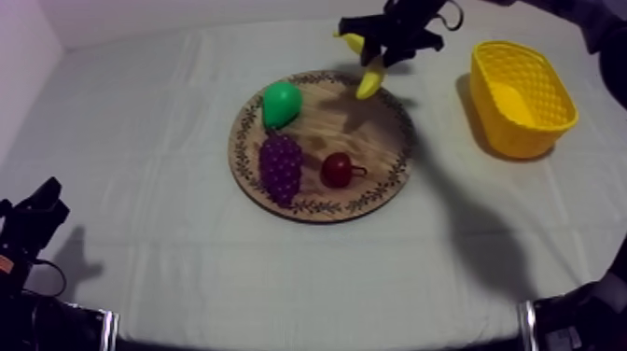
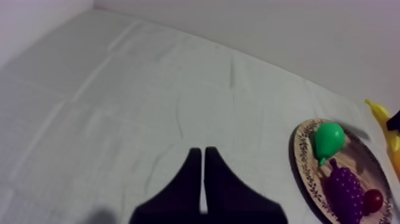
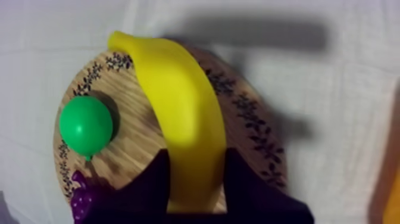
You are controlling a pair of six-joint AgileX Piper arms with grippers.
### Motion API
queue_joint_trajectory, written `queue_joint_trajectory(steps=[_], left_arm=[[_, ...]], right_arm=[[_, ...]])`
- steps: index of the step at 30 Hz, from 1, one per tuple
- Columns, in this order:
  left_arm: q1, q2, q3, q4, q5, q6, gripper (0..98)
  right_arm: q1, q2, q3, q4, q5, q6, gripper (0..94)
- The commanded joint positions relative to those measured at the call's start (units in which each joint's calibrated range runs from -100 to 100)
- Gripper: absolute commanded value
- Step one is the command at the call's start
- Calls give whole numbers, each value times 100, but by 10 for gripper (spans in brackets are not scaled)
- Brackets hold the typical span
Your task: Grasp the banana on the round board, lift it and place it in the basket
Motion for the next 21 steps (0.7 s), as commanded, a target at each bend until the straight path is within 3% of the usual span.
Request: queue_joint_trajectory(steps=[1, 11, 21], left_arm=[[-1, -3, 2, 1, 0, 0, 1], [-1, -3, 2, 1, 0, -1, 1], [-1, -3, 2, 1, 0, 0, 1]], right_arm=[[104, -281, 93, 9, 114, -2, 173], [813, -1459, 879, 72, 493, 14, 177], [1747, -1951, 1594, 168, 604, 271, 172]])
